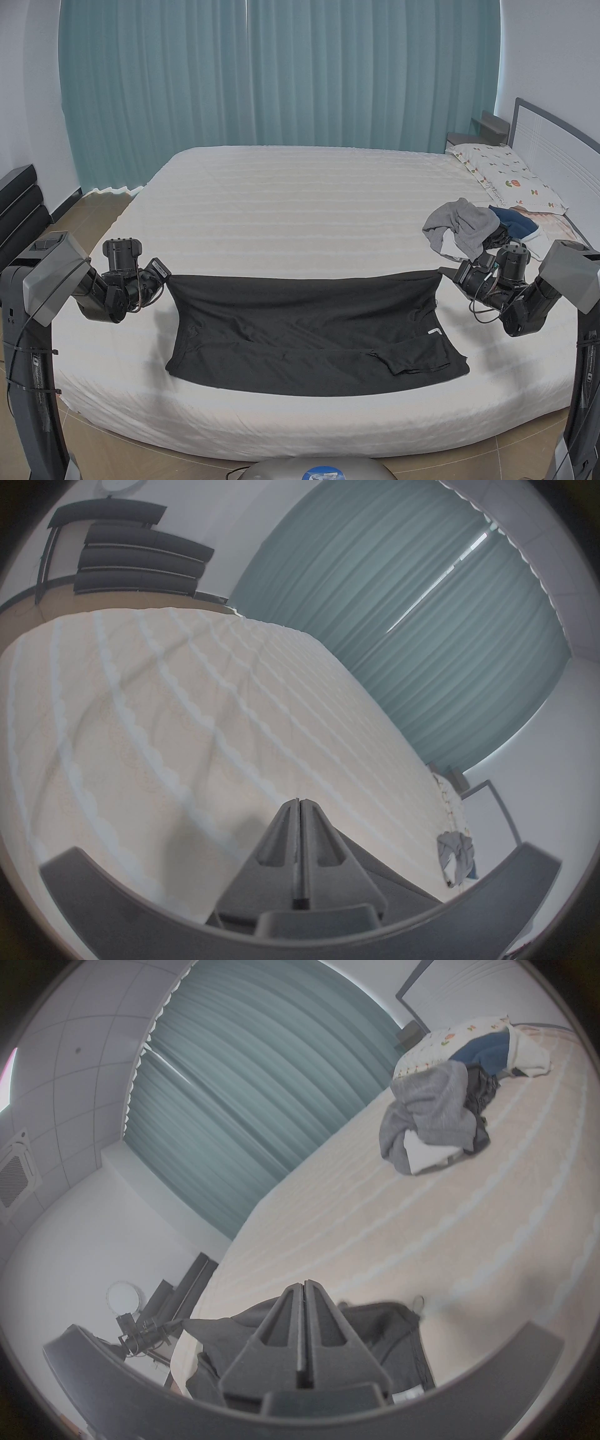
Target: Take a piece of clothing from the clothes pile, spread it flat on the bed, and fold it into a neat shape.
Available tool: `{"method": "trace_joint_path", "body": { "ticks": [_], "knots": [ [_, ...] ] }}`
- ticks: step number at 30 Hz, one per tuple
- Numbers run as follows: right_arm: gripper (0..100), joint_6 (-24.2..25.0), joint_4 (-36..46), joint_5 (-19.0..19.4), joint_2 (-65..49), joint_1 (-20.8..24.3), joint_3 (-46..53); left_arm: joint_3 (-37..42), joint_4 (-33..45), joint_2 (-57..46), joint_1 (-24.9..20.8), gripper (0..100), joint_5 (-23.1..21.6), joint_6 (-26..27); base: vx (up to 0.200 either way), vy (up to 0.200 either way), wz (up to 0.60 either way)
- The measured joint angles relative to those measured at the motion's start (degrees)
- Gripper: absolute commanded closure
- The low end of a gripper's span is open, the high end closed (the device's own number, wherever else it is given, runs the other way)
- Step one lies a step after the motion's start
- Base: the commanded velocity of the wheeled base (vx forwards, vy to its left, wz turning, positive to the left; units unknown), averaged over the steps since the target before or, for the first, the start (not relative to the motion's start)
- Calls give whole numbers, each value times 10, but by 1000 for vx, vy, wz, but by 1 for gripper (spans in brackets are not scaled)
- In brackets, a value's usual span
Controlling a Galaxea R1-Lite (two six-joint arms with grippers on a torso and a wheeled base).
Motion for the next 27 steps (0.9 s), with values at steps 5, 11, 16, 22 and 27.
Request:
{"method": "trace_joint_path", "body": {
  "ticks": [5, 11, 16, 22, 27],
  "knots": [
    [100, 5, -3, -14, 10, 4, -23, -9, -26, 6, 0, 100, 1, -3, 0, 0, 0],
    [100, 6, -3, -23, 19, 6, -28, -4, -45, 17, -1, 100, 2, -3, 0, 0, 0],
    [100, 6, -2, -13, 14, 3, 1, 23, -45, 17, -1, 100, -3, 0, 0, 0, 0],
    [100, -2, -2, 6, -2, -1, 54, 73, -45, 5, 4, 100, -20, 20, 0, 0, 0],
    [100, -41, -3, 16, -10, -4, 101, 125, -47, -5, 9, 100, -36, 77, 0, 0, 0]
  ]
}}
